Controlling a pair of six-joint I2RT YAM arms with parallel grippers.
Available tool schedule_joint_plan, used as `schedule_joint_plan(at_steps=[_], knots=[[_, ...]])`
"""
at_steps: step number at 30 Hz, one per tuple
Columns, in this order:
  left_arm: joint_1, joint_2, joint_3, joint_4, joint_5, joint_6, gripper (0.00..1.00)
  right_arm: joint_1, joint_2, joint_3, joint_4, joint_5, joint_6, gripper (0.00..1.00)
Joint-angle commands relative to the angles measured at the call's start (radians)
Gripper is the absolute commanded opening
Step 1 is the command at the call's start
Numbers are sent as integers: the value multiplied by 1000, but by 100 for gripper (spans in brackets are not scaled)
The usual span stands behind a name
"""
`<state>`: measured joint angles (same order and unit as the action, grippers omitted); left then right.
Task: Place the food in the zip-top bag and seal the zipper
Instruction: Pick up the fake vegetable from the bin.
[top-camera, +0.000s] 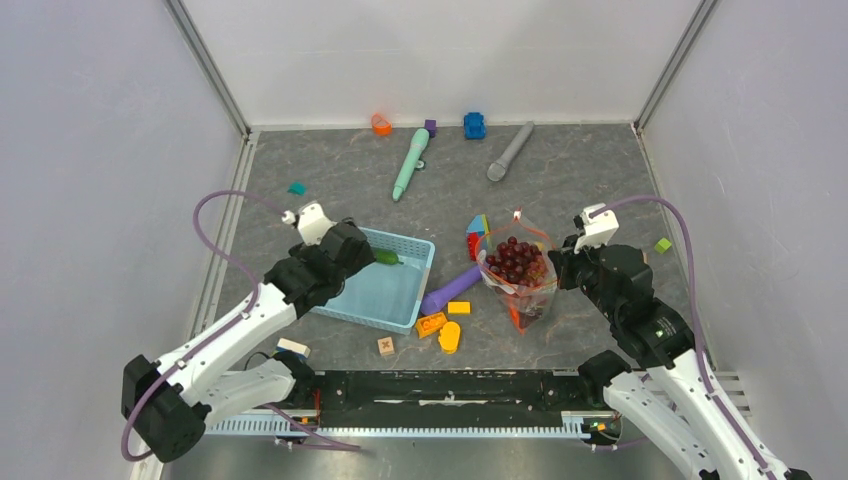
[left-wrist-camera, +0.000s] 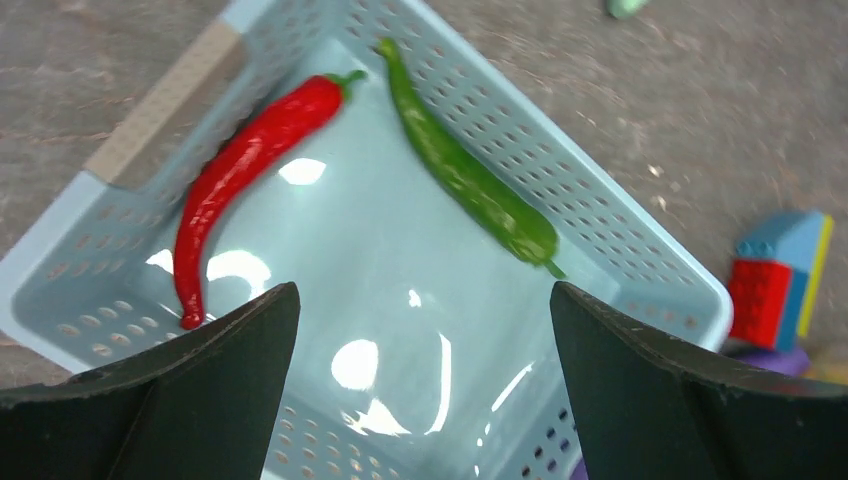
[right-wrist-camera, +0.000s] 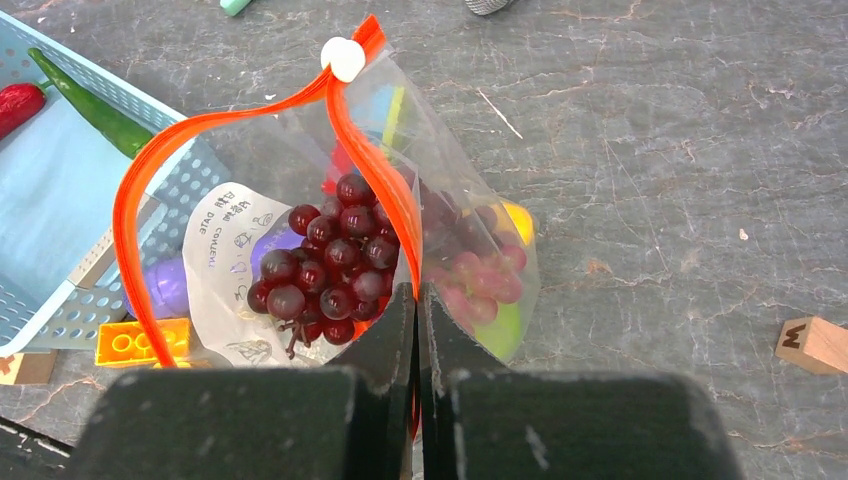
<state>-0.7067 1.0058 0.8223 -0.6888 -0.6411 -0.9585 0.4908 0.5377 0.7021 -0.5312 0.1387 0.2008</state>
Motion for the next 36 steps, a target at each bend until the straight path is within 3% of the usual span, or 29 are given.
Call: schedule_joint_plan(at_steps=[1, 5, 7, 14, 16, 22, 29, 36], knots=[[82, -55, -94, 171, -66, -110, 100, 5, 3, -1, 21, 36, -2, 0], [128, -52, -215, 417, -88, -31, 100, 5, 4, 2, 17, 47, -2, 0], [151, -25, -244, 463, -87, -37, 99, 5, 11, 4, 18, 58, -1, 0], [276, 122, -301, 708, 36, 31, 80, 5, 14, 1, 13, 79, 0, 0], [316, 187, -279, 738, 85, 46, 73, 5, 15, 2, 12, 89, 5, 0], [398, 340, -251, 837, 201, 88, 68, 5, 10, 10, 13, 88, 5, 0], [413, 431, -259, 940, 253, 101, 60, 5, 14, 11, 8, 96, 5, 0], [414, 435, -266, 956, 251, 109, 36, 5, 17, 10, 8, 98, 8, 0]])
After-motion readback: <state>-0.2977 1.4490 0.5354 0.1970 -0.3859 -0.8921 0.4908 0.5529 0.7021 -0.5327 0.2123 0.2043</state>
